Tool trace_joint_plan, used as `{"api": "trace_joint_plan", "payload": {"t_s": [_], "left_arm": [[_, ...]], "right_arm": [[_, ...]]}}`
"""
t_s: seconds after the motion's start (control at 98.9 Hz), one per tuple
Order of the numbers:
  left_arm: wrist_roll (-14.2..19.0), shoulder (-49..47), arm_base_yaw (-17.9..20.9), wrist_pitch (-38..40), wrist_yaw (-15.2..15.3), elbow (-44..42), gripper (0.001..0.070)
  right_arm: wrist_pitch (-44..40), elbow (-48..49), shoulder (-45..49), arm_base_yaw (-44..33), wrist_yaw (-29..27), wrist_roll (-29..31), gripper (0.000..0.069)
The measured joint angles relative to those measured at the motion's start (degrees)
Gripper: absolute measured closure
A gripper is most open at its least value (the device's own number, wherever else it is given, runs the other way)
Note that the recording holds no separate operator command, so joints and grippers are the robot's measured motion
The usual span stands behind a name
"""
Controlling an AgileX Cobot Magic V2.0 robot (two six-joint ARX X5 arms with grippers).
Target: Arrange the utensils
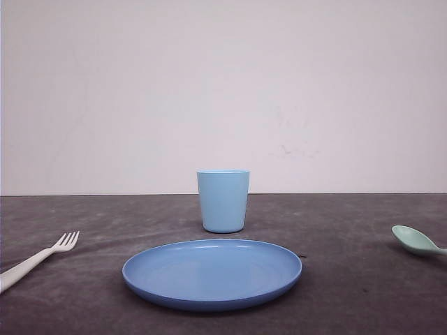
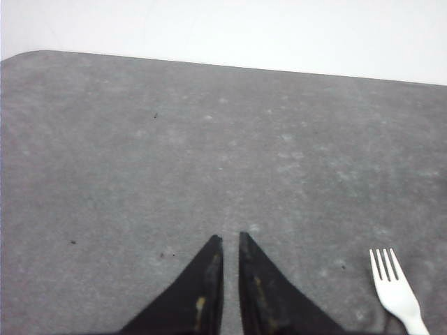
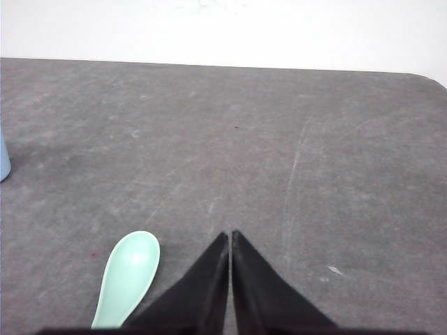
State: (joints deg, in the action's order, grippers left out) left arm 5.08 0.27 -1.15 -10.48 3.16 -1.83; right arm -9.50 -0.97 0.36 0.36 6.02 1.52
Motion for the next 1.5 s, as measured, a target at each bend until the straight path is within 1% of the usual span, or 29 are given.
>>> {"api": "trace_joint_plan", "payload": {"t_s": [0.04,0.152,0.253,0.344,0.425,0.475,0.566,0.819,0.859,0.95,1.051,1.132,1.203,1.274,1.355,1.425,1.496], "left_arm": [[1.3,0.0,0.0,0.0,0.0,0.0,0.0695],[6.6,0.0,0.0,0.0,0.0,0.0,0.0695],[10.6,0.0,0.0,0.0,0.0,0.0,0.0695],[13.0,0.0,0.0,0.0,0.0,0.0,0.0695],[13.9,0.0,0.0,0.0,0.0,0.0,0.0695],[14.2,0.0,0.0,0.0,0.0,0.0,0.0695],[14.4,0.0,0.0,0.0,0.0,0.0,0.0695],[16.1,0.0,0.0,0.0,-0.2,0.0,0.0695],[16.3,0.0,0.0,-0.1,-0.7,0.0,0.0695],[17.3,1.0,0.0,-2.4,-3.0,-1.3,0.0695],[18.3,4.6,0.0,-3.6,-4.7,-5.6,0.0695],[18.3,8.9,0.0,-3.7,-6.2,-11.6,0.0695],[17.9,14.4,0.0,-4.9,-8.0,-18.6,0.0695],[16.5,20.5,0.0,-7.1,-9.0,-25.3,0.0695],[14.5,27.2,0.0,-10.5,-9.1,-32.3,0.0695],[12.5,32.1,0.0,-13.5,-9.1,-37.4,0.0695],[10.4,35.9,0.0,-16.3,-9.1,-41.0,0.0695]], "right_arm": [[0.6,0.1,0.0,0.0,0.0,0.0,0.0684],[3.5,0.1,0.0,0.0,0.0,0.0,0.0684],[6.7,0.1,0.0,0.0,0.3,0.4,0.0684],[8.1,0.1,0.0,0.0,2.8,3.6,0.0684],[8.0,0.1,0.0,0.0,4.9,8.6,0.0684],[8.1,0.1,0.0,0.0,5.4,12.3,0.0684],[8.0,0.1,0.0,0.0,5.4,17.1,0.0684],[8.2,0.1,0.0,0.1,5.6,24.0,0.0684],[8.5,0.1,0.0,0.1,5.6,25.6,0.0684],[8.4,-0.7,0.3,0.1,4.8,28.8,0.0684],[6.7,-5.5,3.2,0.1,4.5,30.5,0.0684],[4.3,-12.3,7.6,0.1,4.5,30.3,0.0684],[1.4,-19.3,13.2,0.1,4.5,28.6,0.0685],[-2.7,-26.8,20.1,0.1,5.2,24.9,0.0685],[-8.6,-34.8,27.1,0.4,5.8,19.3,0.0685],[-13.2,-40.8,31.8,1.1,5.8,14.6,0.0685],[-16.5,-44.5,34.8,2.0,5.5,11.1,0.0685]]}}
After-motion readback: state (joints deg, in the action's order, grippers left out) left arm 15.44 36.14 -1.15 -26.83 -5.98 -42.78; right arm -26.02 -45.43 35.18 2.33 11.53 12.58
